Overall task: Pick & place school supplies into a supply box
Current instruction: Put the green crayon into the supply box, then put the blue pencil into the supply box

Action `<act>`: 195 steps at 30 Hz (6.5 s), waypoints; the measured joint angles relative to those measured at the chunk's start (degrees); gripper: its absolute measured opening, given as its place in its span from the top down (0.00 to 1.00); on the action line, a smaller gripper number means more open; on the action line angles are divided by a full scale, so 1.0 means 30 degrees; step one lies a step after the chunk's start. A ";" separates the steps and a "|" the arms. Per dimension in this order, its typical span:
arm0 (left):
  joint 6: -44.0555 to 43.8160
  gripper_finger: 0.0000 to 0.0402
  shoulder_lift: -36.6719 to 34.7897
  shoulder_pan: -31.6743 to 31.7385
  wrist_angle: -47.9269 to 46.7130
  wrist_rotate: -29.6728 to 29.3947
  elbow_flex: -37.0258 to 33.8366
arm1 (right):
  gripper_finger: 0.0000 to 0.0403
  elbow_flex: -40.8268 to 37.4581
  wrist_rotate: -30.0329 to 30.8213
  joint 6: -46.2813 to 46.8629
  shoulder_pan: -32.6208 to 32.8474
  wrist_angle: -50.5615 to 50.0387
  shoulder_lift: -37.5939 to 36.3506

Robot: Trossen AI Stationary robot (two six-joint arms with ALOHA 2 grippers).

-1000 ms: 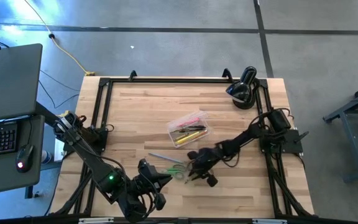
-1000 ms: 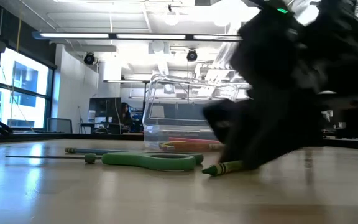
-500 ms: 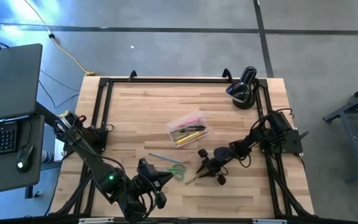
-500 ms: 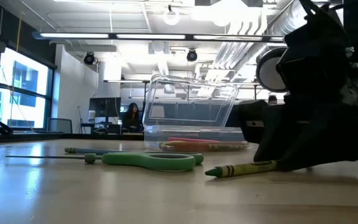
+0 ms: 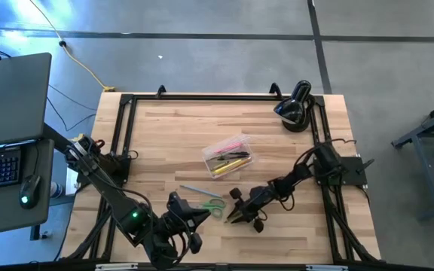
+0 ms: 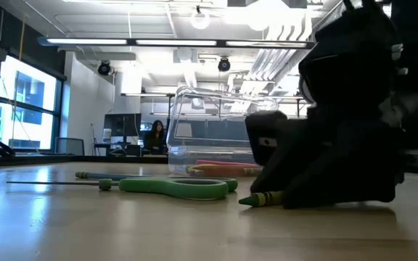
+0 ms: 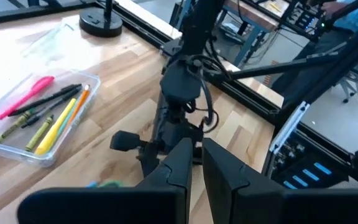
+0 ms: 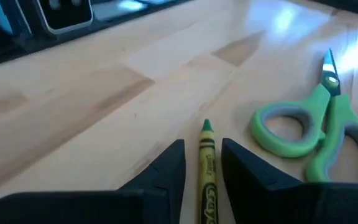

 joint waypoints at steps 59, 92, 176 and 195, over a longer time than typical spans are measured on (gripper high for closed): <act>0.0135 0.83 0.0000 0.0004 0.0036 0.0113 0.0000 | 0.72 -0.0748 0.5760 -0.4155 -0.8323 -0.7159 -0.9685; 0.1286 0.83 0.0000 -0.0007 -0.0102 0.0118 0.0000 | 0.73 -0.0734 0.9300 0.5679 0.0436 -0.8869 -1.1273; 0.2021 0.83 0.0000 -0.0015 -0.0117 0.1548 0.0007 | 0.83 0.9488 1.2287 0.6847 -0.1755 -0.5107 0.3880; 0.1847 0.83 0.0000 -0.0015 0.0238 0.2692 0.0007 | 0.99 0.9187 1.3777 0.2620 -0.0298 -1.1634 -0.1479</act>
